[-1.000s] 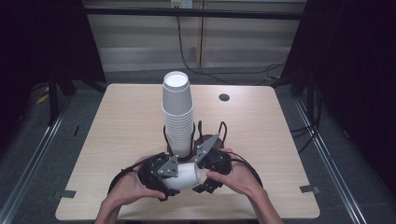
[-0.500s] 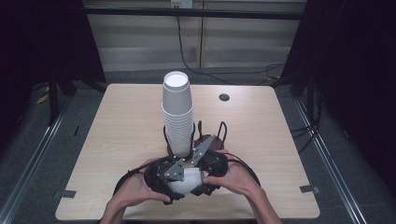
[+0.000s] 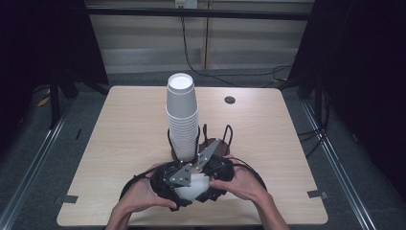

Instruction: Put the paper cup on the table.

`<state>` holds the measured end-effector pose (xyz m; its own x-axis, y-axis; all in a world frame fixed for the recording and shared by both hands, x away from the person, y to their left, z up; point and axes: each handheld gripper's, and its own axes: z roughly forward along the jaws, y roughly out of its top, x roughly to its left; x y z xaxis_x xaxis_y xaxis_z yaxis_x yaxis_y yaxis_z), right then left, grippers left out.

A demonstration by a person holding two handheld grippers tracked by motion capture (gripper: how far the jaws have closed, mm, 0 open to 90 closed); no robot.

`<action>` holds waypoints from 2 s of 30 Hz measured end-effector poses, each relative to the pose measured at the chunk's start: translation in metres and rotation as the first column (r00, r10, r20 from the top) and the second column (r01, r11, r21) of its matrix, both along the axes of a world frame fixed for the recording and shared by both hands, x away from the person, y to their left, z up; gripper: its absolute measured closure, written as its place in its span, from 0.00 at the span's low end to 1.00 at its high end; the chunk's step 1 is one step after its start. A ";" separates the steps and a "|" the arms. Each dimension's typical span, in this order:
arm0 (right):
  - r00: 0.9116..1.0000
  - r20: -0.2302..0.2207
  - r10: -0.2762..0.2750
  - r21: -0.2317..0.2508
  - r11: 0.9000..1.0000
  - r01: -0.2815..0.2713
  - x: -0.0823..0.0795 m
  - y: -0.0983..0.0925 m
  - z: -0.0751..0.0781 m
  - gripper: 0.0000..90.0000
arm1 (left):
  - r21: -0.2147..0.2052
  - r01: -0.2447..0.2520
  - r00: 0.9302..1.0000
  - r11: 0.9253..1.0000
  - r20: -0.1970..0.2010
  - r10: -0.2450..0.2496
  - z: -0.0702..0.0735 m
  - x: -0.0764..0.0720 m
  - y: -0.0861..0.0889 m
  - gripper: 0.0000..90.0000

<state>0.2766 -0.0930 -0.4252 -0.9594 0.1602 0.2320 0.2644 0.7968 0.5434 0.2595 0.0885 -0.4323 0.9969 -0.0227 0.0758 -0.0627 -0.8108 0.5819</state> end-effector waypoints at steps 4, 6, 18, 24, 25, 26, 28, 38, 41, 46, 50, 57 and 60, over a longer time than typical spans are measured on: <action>1.000 -0.010 0.011 -0.004 1.000 -0.011 0.000 -0.001 0.000 0.25 | -0.011 0.011 1.000 1.000 -0.009 -0.011 0.000 0.000 0.002 0.16; 1.000 -0.009 0.009 -0.003 1.000 -0.009 -0.001 -0.001 0.000 0.25 | -0.017 0.013 1.000 1.000 -0.008 -0.013 0.000 0.000 0.003 0.16; 1.000 -0.004 0.000 0.007 1.000 0.000 0.001 -0.005 0.003 0.25 | -0.077 0.010 1.000 0.997 0.001 -0.010 0.003 0.003 0.007 0.15; 1.000 -0.003 -0.006 0.007 1.000 0.006 0.001 -0.005 0.003 0.25 | -0.111 -0.001 1.000 0.994 0.007 0.002 0.006 0.003 0.009 0.15; 1.000 -0.008 -0.014 0.009 1.000 0.014 0.001 -0.006 0.004 0.25 | -0.119 -0.002 1.000 0.993 0.011 0.004 0.006 0.004 0.010 0.15; 1.000 -0.007 -0.013 0.011 1.000 0.013 0.001 -0.006 0.004 0.25 | -0.119 -0.002 1.000 0.993 0.011 0.004 0.006 0.004 0.010 0.15; 1.000 -0.001 -0.008 0.017 1.000 0.008 0.002 -0.006 0.004 0.25 | -0.133 0.006 1.000 0.991 0.020 -0.003 0.006 0.004 0.011 0.15; 1.000 0.006 -0.025 0.013 1.000 0.025 0.003 -0.011 0.006 0.25 | -0.248 -0.038 0.999 0.968 -0.015 0.035 0.013 0.007 0.024 0.18; 0.999 0.012 -0.033 0.018 0.999 0.033 0.003 -0.013 0.005 0.25 | -0.282 -0.074 0.997 0.956 -0.036 0.067 0.013 0.009 0.029 0.18; 0.998 0.018 -0.060 0.024 0.998 0.059 0.003 -0.019 0.004 0.25 | -0.328 -0.112 0.993 0.938 -0.059 0.098 0.012 0.011 0.038 0.18; 0.996 0.019 -0.085 0.038 0.996 0.084 0.002 -0.027 0.003 0.25 | -0.350 -0.151 0.989 0.925 -0.060 0.139 0.012 0.009 0.046 0.18; 0.991 0.044 -0.130 0.077 0.989 0.126 0.000 -0.038 0.002 0.25 | -0.424 -0.210 0.978 0.881 -0.104 0.183 0.007 0.008 0.060 0.18; 0.989 0.044 -0.140 0.110 0.985 0.135 0.000 -0.041 0.002 0.25 | -0.457 -0.231 0.973 0.859 -0.101 0.208 0.008 0.006 0.061 0.19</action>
<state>0.2766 -0.1340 -0.4236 -0.9411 0.2682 0.2059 0.3369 0.6917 0.6388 0.2658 0.1498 -0.4247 0.9745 0.2233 -0.0229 0.1212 -0.4377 0.8909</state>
